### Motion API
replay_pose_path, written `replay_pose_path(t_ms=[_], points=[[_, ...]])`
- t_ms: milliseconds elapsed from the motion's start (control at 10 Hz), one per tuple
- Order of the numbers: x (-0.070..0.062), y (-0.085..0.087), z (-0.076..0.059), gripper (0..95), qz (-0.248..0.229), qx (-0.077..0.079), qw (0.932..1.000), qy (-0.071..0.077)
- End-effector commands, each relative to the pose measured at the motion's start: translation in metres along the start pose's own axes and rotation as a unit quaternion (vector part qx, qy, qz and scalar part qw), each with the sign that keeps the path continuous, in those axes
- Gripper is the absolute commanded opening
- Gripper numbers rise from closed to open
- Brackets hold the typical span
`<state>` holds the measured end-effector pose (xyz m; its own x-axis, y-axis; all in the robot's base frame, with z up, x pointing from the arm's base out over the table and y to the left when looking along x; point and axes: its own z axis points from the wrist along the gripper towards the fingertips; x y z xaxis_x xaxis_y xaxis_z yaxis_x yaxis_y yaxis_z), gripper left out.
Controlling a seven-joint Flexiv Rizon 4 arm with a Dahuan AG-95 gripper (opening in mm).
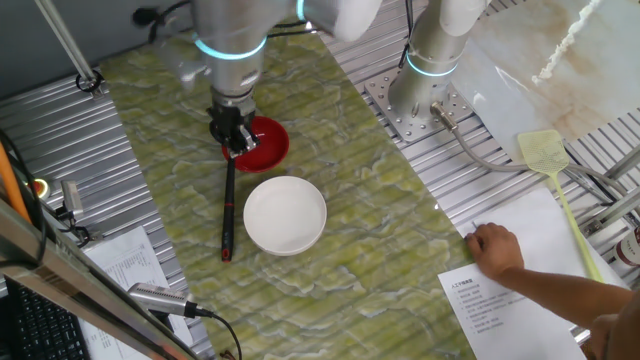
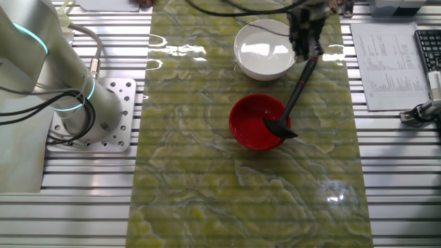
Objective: Scoop water with a large spoon from one bowl to another
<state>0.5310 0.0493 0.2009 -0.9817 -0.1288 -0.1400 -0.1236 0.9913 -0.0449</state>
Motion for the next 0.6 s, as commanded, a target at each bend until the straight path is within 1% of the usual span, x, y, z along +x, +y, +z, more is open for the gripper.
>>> replay_pose_path(t_ms=[100,300,500,600], points=[[0.0085,-0.0021,-0.0118,0.0,0.107,-0.014,0.9941,-0.010],[0.0086,-0.0016,-0.0116,0.0,0.118,-0.018,0.9928,-0.012],[0.0086,-0.0014,-0.0118,0.0,0.120,-0.019,0.9925,-0.015],[0.0085,-0.0011,-0.0135,0.0,0.129,-0.019,0.9914,-0.016]])
